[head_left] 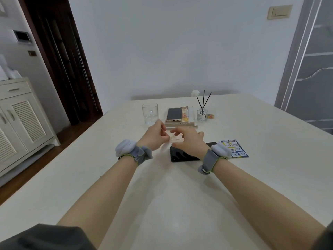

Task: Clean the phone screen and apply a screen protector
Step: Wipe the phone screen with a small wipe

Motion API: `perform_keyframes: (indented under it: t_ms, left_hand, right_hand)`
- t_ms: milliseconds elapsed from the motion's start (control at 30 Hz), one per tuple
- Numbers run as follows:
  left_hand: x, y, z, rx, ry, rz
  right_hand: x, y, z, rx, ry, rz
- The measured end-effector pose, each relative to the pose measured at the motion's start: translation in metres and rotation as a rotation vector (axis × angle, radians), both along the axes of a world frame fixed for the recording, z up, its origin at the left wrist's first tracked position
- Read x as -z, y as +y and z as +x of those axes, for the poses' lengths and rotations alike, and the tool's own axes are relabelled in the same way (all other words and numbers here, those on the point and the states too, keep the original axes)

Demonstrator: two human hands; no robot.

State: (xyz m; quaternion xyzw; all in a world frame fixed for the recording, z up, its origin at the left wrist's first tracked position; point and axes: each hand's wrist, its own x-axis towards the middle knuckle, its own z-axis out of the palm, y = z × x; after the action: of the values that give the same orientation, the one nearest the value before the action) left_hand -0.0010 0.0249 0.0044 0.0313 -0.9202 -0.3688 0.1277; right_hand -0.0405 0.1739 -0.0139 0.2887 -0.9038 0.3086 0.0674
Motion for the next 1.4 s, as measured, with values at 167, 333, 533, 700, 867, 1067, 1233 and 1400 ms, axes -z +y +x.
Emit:
perform_keyframes:
  t_ms: [167, 333, 533, 700, 867, 1067, 1233, 1400]
  left_hand:
    - [-0.007, 0.016, -0.001, 0.098, 0.087, 0.123]
    - [0.001, 0.020, 0.000, 0.052, 0.160, 0.208]
    - [0.022, 0.016, 0.006, 0.160, -0.244, -0.077]
    - [0.023, 0.015, 0.005, 0.144, -0.258, -0.156]
    - [0.020, 0.009, 0.005, 0.156, -0.305, -0.175]
    - [0.024, 0.005, 0.008, 0.128, -0.283, -0.116]
    - [0.024, 0.006, 0.011, 0.150, -0.279, -0.047]
    - [0.025, 0.005, 0.010, 0.150, -0.283, -0.026]
  right_hand:
    - [-0.003, 0.005, 0.003, 0.021, -0.088, -0.114]
    - [0.000, 0.017, -0.004, 0.225, 0.128, -0.165]
    - [0.016, 0.025, -0.007, 0.111, 0.321, 0.081]
    - [0.014, 0.029, -0.003, -0.078, 0.206, 0.216]
    - [0.017, 0.036, 0.004, -0.203, 0.140, 0.250]
    - [0.025, 0.040, 0.011, -0.231, 0.119, 0.388]
    - [0.026, 0.042, 0.013, -0.233, 0.013, 0.481]
    - [0.027, 0.039, 0.015, -0.214, -0.028, 0.538]
